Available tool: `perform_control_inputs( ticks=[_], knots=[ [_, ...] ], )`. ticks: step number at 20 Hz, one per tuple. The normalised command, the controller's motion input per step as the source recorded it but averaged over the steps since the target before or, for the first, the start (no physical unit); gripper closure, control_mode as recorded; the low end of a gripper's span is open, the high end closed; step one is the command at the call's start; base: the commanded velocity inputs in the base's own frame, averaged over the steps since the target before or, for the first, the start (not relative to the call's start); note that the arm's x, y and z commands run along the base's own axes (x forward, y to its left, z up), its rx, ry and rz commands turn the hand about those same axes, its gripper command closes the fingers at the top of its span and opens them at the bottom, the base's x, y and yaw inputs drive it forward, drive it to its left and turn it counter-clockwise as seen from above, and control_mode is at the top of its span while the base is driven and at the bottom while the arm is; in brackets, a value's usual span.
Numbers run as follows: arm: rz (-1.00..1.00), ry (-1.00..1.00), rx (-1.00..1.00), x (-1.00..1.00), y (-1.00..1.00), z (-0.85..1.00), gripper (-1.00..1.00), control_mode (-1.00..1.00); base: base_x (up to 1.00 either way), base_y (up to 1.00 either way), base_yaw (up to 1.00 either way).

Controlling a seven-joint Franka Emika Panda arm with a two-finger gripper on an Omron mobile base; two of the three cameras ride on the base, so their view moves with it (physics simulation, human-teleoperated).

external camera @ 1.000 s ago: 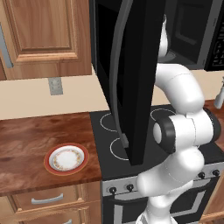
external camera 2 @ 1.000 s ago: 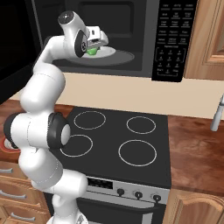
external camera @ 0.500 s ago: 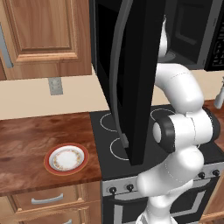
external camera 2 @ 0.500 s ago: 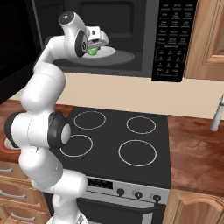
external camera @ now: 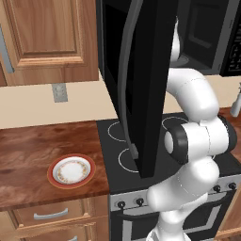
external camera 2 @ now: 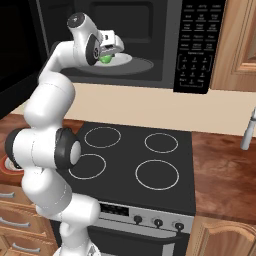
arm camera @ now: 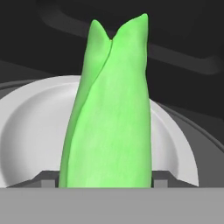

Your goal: Pick the corn from the counter and place it in the microwave. Then turn on the microwave.

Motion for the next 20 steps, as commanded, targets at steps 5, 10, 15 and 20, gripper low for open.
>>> perform_control_inputs(
  ticks=[5, 10, 15, 20],
  knots=[
    [0.00, 0.00, 0.00, 0.00, 0.00, 0.00, -1.00, -1.00, 0.00, 0.00, 0.00],
    [0.00, 0.00, 0.00, 0.00, 0.00, 0.00, -1.00, -1.00, 0.00, 0.00, 0.00],
    [0.00, 0.00, 0.00, 0.00, 0.00, 0.00, -1.00, -1.00, 0.00, 0.00, 0.00],
    [0.00, 0.00, 0.00, 0.00, 0.00, 0.00, -1.00, -1.00, 0.00, 0.00, 0.00]
  ],
)
